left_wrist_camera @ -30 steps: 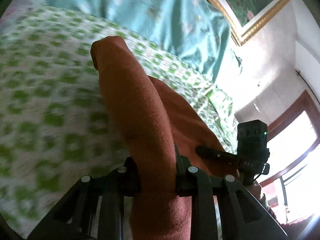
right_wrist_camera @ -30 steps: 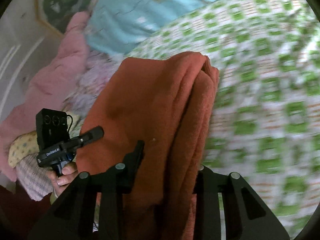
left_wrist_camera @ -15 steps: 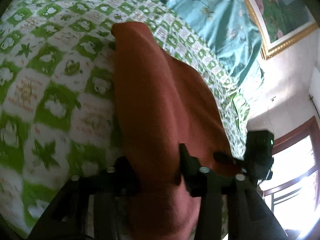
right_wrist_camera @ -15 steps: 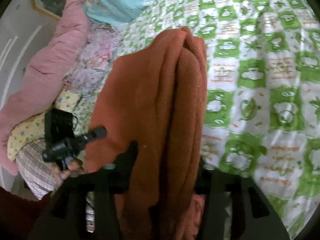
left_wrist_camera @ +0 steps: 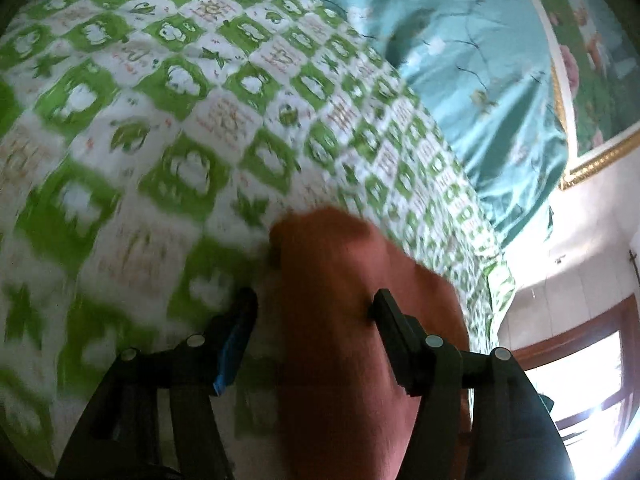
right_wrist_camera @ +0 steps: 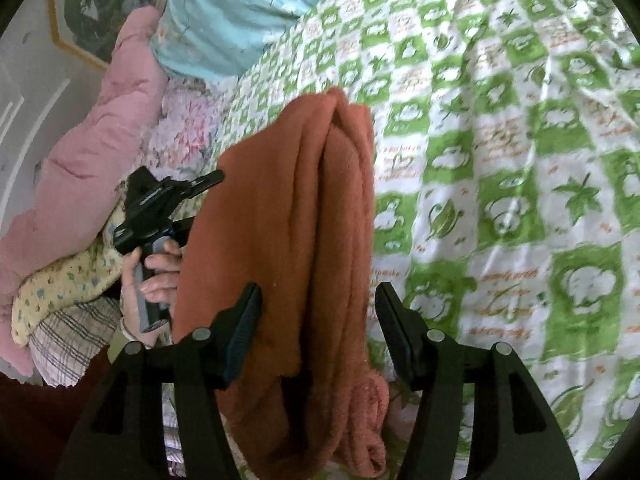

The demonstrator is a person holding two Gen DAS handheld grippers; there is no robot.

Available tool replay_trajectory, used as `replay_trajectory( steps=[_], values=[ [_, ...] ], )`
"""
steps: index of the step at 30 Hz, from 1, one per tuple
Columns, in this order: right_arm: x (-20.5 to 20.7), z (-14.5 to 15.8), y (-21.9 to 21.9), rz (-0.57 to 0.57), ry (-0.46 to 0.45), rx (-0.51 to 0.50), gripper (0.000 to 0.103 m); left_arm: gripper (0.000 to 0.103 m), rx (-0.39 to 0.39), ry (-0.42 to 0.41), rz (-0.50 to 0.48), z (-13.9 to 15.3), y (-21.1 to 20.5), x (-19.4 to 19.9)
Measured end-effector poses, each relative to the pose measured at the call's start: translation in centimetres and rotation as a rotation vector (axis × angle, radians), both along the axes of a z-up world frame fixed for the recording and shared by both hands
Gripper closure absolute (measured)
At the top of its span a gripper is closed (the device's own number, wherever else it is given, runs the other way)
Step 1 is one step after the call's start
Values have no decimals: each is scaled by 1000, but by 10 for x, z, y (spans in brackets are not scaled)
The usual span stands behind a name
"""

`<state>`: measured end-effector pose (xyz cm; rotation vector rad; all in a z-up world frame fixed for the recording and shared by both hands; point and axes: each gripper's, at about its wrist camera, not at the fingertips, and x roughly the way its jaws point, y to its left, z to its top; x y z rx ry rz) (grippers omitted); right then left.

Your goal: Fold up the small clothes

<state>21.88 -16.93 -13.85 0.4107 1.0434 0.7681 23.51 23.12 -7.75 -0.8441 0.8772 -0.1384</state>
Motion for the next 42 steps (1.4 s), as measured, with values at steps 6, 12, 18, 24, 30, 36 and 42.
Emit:
replay_trajectory(
  steps=[6,12,18,24,30,36,42],
  values=[
    [-3,6,-1,-3,-9,-3,43,97,159,-92,-51,25,-16,27],
    [-8,12,6,-4,-41,-39,43,87,373,-89,-72,38,-25,41],
    [-9,28,1,-45,-91,-58,43,82,389,-12,106,38,12,26],
    [11,49,13,-48,-144,-44,45,58,327,-28,95,55,-13,-31],
    [44,35,40,-22,-64,-43,64,55,362,-1,6,53,-71,-92],
    [56,17,50,-20,16,-53,92,55,404,51,-38,42,-94,-105],
    [22,72,29,-37,-157,27,92,51,410,47,-64,44,-102,-104]
  ],
)
